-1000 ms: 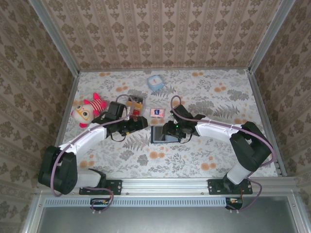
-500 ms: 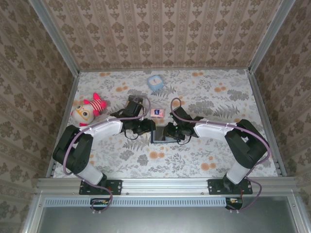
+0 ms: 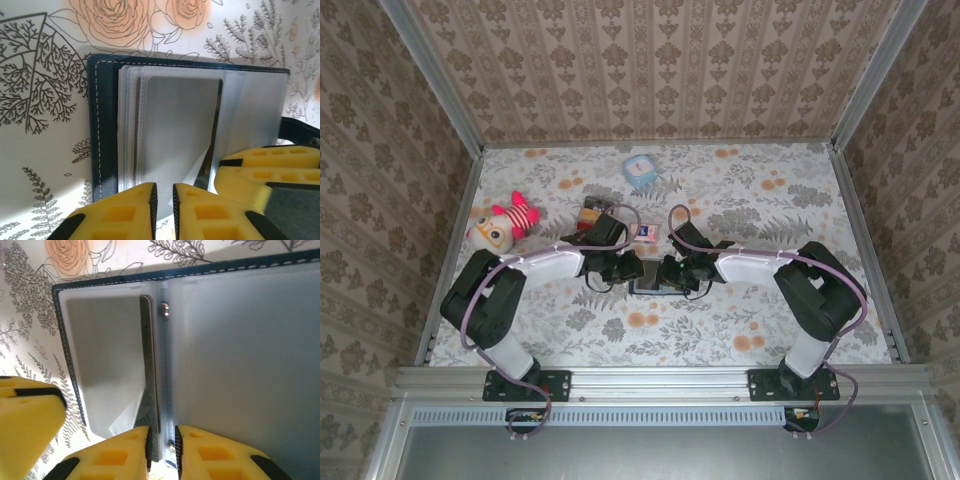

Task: Take the credit cards out of the card holder

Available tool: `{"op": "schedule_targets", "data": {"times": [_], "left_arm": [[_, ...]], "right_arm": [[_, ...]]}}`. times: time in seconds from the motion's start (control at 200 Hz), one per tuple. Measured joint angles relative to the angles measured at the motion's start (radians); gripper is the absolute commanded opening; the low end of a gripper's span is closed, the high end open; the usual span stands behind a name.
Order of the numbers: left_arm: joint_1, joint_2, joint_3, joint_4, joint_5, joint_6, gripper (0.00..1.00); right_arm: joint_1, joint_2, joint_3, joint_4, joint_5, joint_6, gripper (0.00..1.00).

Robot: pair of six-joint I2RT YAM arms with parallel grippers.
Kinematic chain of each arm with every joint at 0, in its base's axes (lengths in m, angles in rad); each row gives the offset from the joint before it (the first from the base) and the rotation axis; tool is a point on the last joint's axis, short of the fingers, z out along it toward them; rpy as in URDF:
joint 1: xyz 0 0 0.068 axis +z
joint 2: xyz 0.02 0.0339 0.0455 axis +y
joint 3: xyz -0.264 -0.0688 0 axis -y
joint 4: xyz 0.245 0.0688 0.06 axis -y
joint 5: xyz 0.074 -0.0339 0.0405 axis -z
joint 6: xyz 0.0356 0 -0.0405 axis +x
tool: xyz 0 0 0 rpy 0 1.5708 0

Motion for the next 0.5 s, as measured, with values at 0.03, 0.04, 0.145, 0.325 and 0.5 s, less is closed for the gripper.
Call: {"op": "schedule_targets", "data": {"times": [0.03, 0.04, 0.145, 0.325, 0.5], "left_arm": [[0.000, 0.003, 0.000, 0.000, -0.003, 0.000, 0.17], [0.000, 0.004, 0.000, 0.000, -0.005, 0.000, 0.17], [0.000, 0.007, -0.006, 0.002, -0.018, 0.000, 0.17], [-0.003, 0.019, -0.026, 0.009, -0.028, -0.001, 0.17], [-0.011, 0.030, -0.030, 0.022, -0.028, -0.001, 0.17]], "right_arm": [[0.000, 0.000, 0.000, 0.004, -0.004, 0.000, 0.21], [-0.001, 0.000, 0.000, 0.006, -0.005, 0.000, 0.21], [-0.002, 0.000, 0.000, 0.021, -0.016, 0.000, 0.21], [-0.003, 0.010, 0.000, 0.027, -0.023, 0.000, 0.22], [-0.003, 0.021, 0.000, 0.020, -0.023, 0.000, 0.24]]}}
